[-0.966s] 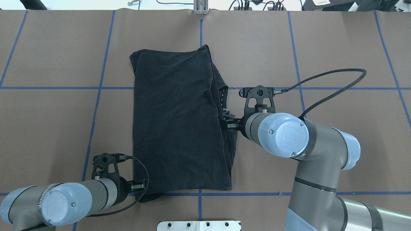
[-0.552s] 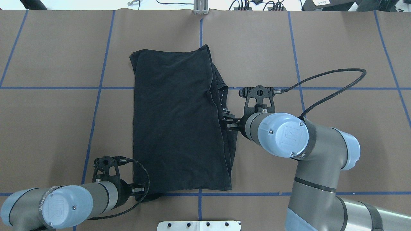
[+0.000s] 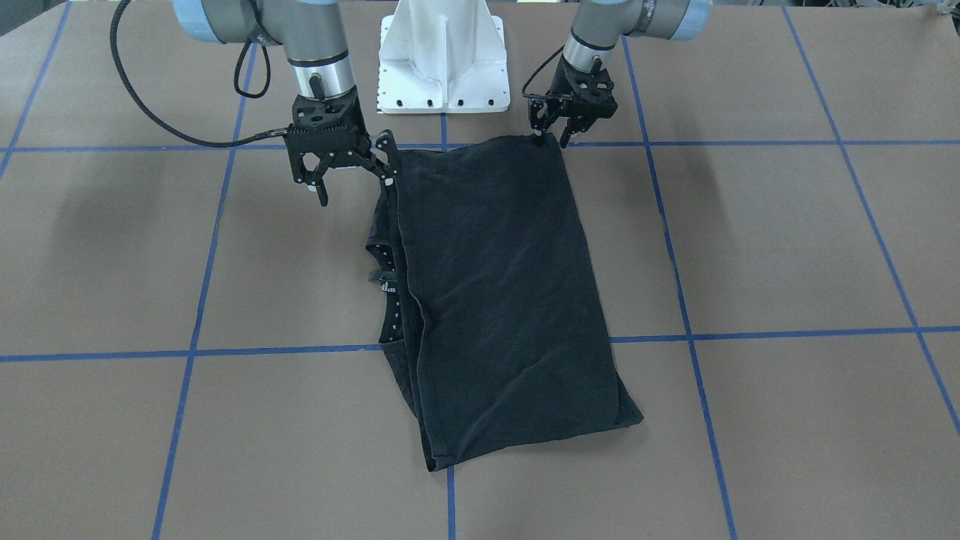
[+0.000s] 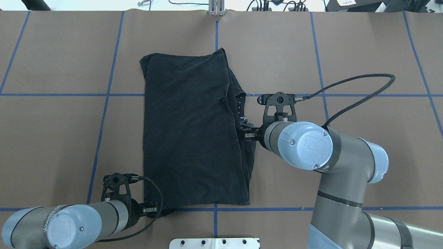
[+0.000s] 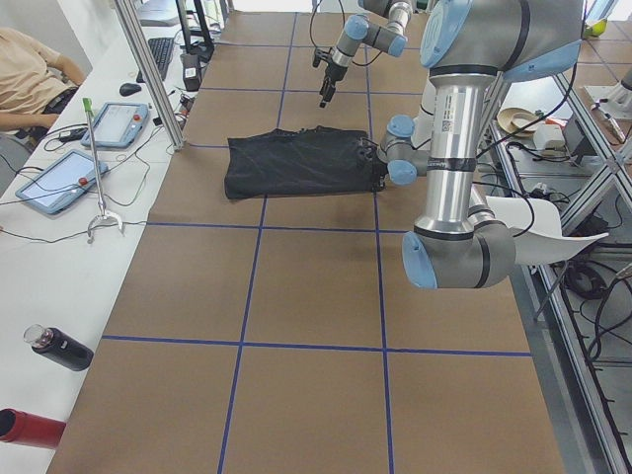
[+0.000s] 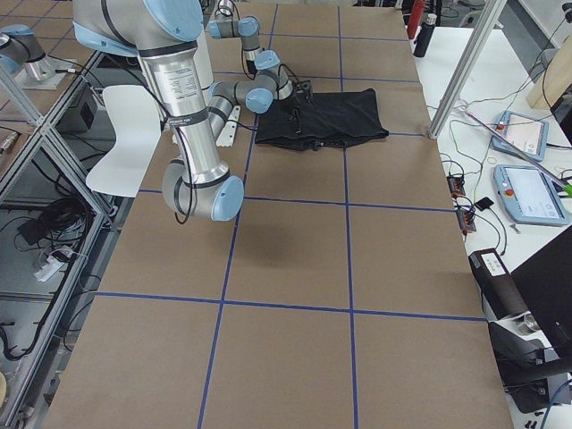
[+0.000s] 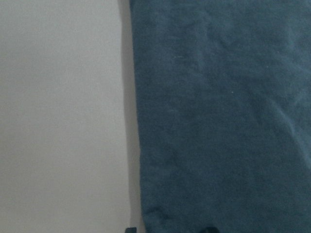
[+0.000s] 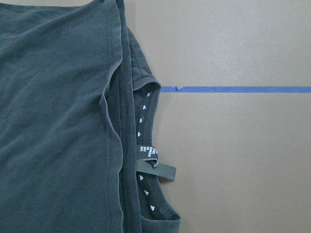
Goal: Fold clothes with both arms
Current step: 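Grasp the shirt's near edge corners with both grippers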
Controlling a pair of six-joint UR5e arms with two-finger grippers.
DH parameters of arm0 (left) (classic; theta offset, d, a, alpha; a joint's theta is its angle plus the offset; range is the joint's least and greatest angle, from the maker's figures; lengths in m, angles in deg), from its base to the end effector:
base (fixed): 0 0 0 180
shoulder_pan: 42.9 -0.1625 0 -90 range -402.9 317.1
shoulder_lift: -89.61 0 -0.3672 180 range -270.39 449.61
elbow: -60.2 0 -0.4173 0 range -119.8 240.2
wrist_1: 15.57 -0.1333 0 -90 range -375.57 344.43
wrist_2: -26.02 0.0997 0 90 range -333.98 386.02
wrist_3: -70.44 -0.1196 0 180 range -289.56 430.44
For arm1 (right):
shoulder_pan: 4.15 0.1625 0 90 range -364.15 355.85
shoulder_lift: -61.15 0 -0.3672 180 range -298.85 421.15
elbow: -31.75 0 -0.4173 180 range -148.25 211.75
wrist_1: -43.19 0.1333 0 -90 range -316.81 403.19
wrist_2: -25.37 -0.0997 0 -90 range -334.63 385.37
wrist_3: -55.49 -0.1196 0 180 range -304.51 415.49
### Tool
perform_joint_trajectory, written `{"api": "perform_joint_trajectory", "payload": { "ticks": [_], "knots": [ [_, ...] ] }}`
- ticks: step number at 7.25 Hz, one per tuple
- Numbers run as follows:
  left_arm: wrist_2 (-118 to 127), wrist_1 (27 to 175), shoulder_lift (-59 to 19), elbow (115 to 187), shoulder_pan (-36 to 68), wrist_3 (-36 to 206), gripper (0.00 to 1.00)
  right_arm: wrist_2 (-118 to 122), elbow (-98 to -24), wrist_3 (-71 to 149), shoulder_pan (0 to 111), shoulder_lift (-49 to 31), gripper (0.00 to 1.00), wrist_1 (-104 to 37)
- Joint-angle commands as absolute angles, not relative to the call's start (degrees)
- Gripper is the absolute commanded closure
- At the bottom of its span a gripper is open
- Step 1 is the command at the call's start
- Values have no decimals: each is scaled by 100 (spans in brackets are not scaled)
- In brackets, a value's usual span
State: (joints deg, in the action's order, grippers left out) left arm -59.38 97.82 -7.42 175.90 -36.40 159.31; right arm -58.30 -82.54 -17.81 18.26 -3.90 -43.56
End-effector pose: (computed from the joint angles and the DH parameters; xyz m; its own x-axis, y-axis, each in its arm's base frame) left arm 0.5308 -0.2043 0.2850 0.5573 -0.0437 -0.8292 0.1680 0.9839 0.0611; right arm -0.4825 -0.3574 0.1726 0.6713 -0.0321 0.7405 -0.2786 0.9149 0.2923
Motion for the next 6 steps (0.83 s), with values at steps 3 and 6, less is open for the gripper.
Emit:
{"api": "perform_joint_trajectory", "payload": {
  "ticks": [3,6],
  "knots": [
    [-5932,9773,-734,17586,-3666,16140,100,-5830,-8242,-1789,1783,-406,0,-4347],
    [-5932,9772,-707,17692,-3657,16149,100,-5349,-8198,-2498,1292,-415,0,-4173]
  ]
}}
